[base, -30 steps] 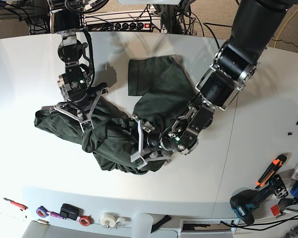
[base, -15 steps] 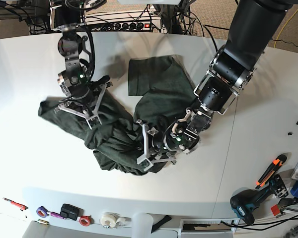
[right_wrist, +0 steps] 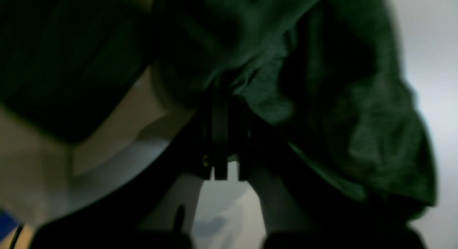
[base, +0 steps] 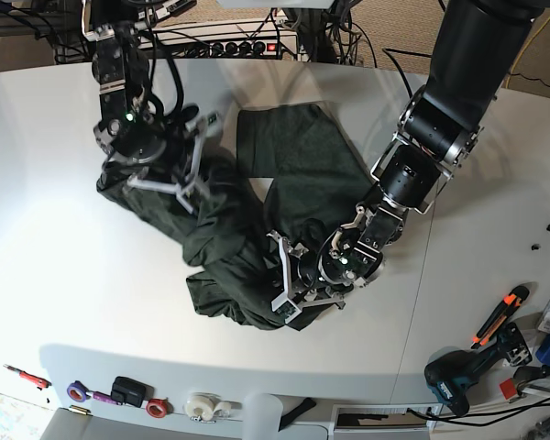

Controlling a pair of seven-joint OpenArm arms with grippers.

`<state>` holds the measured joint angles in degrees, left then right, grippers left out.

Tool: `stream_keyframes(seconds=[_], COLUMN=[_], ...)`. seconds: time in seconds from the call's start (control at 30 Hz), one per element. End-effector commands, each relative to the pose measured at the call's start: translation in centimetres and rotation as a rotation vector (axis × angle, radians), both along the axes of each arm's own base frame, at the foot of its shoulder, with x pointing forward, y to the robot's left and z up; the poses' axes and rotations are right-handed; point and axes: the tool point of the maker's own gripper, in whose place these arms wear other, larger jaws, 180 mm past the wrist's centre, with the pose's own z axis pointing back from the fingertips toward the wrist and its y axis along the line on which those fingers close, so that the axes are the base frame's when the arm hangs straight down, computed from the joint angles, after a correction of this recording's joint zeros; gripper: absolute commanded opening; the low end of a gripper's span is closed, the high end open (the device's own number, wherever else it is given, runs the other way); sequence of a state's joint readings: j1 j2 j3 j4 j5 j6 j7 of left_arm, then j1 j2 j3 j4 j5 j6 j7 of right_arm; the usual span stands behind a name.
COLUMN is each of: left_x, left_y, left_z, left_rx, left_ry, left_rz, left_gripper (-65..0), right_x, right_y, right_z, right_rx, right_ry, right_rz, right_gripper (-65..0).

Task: Layout the t-shirt on the table in an organized manner, then fold the t-shirt properly
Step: 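Grasp the shirt with both grippers and lift it toward each other, then pull the grasped fabric with the right gripper toward the left gripper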

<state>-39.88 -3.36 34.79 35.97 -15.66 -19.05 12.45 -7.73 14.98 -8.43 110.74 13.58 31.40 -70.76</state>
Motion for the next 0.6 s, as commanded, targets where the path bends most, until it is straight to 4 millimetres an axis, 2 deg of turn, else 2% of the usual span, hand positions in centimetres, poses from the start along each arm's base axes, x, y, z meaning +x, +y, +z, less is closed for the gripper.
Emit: stream_keyframes(seconds=[0.0,0.17,0.33,0.47,0.57], left_x=[0.6,0.6,0.6,0.6,0.5], left_y=[1.4,1.4,1.4,1.4,1.4], left_z=[-0.3,-0.3,-0.3,-0.3,-0.3], left_rx=[0.079,0.078,0.078,0.079,0.078], left_ry=[0.005,0.004,0.004,0.004,0.005], left_rz=[0.016,0.015,0.016,0.016,0.014], left_gripper=[-60.1,-60.1,-60.1,-60.1,-60.1], right_x=[-0.2,-4.1,-6.9,-8.1,-8.7], right_y=[-0.2,1.0,2.2,3.9,5.4], right_z=[0.4,-1.2,-1.9,-1.5,-0.4], right_rx=[-0.001,0.064,0.122,0.216,0.333], right_ry=[-0.005,0.136,0.231,0.262,0.278], right_rz=[0.016,0.096,0.153,0.203,0.236], right_gripper=[-62.0,-62.0,-62.0,-62.0,-62.0])
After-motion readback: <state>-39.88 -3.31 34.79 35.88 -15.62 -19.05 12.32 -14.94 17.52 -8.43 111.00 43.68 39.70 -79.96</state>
